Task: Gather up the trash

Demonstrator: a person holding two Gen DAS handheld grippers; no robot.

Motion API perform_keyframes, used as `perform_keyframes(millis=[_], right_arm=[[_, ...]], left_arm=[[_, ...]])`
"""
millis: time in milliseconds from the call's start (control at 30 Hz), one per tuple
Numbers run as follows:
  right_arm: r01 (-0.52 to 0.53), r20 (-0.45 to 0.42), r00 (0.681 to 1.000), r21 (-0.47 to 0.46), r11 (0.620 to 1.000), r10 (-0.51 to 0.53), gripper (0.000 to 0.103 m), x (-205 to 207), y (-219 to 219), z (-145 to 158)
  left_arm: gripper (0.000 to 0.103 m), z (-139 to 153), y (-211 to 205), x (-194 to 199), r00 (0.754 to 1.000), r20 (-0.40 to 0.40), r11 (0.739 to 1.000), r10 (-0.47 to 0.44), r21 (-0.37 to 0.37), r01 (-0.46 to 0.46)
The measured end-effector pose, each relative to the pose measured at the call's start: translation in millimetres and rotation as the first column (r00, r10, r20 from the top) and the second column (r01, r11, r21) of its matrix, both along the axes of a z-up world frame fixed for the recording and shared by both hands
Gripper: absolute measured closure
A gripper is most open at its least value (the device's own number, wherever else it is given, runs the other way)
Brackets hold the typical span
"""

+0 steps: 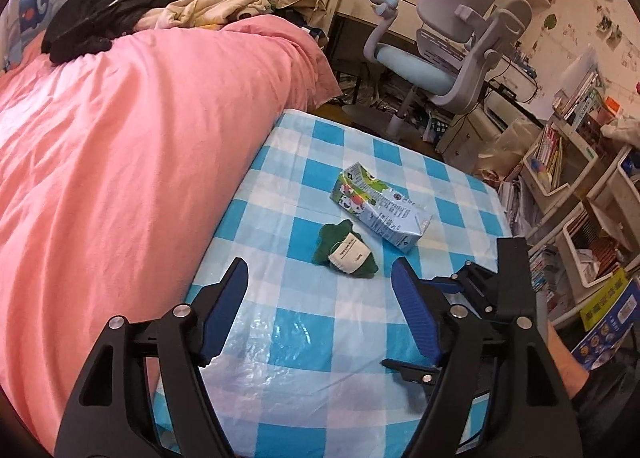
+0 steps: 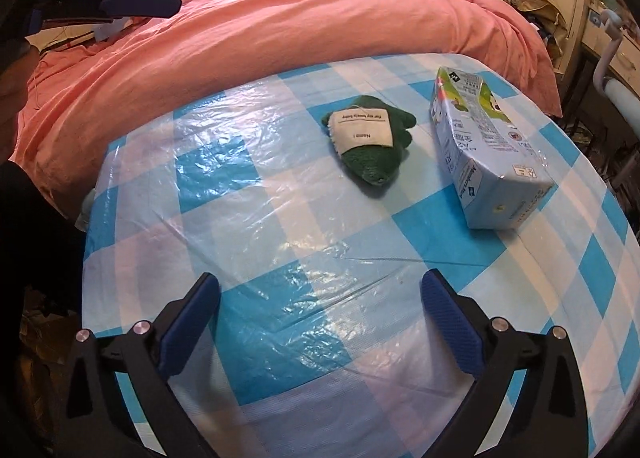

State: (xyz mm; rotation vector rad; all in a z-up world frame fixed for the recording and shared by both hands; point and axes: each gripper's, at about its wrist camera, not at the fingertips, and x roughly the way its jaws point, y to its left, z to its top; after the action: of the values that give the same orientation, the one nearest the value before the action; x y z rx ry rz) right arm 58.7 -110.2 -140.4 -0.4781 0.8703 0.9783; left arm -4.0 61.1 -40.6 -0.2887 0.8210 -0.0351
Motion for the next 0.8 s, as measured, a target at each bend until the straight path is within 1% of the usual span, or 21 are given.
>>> perform_keyframes(millis=[100, 233, 400, 500, 667, 800], right_arm=[[0.001, -0.002, 1.000, -0.001, 1.000, -0.001, 0.006, 4.0, 1.9, -0.6], [0.001, -0.002, 1.000, 0.000, 1.000, -0.001, 0.006, 3.8, 1.7, -0.6], [0.000, -0.002, 1.000, -0.001, 1.000, 0.000, 0.006, 3.1, 1.6, -0.6], [0.000, -0.002, 1.000, -0.001, 1.000, 0.000, 0.006, 3.1, 1.7, -0.5], [0.001, -0.002, 1.000, -0.001, 1.000, -0.001, 0.006, 3.2, 1.7, -0.5], [0.000, -0.002, 1.000, -0.001, 1.000, 0.000, 0.006, 3.0, 1.7, -0.4]], left_arm=[[0.031, 2.5, -2.3, -2.5, 1.000, 0.009, 1.000, -0.012, -0.002, 0.012], [0.029, 7.3, -2.6, -6.4, 1.000, 0.027, 1.000, -0.014, 0.015, 0.014], [0.027, 12.1, 2.2, -10.3, 0.999, 0.037, 1.000, -0.017, 0.001, 0.017], [0.025, 13.3, 3.6, -12.7, 0.999, 0.038, 1.000, -0.023, 0.014, 0.022], [0.023, 14.4, 9.7, -15.0, 0.999, 0.031, 1.000, -0.027, -0.005, 0.027], [0.022, 17.0, 12.7, -15.7, 0.999, 0.037, 1.000, -0.030, -0.006, 0.030]])
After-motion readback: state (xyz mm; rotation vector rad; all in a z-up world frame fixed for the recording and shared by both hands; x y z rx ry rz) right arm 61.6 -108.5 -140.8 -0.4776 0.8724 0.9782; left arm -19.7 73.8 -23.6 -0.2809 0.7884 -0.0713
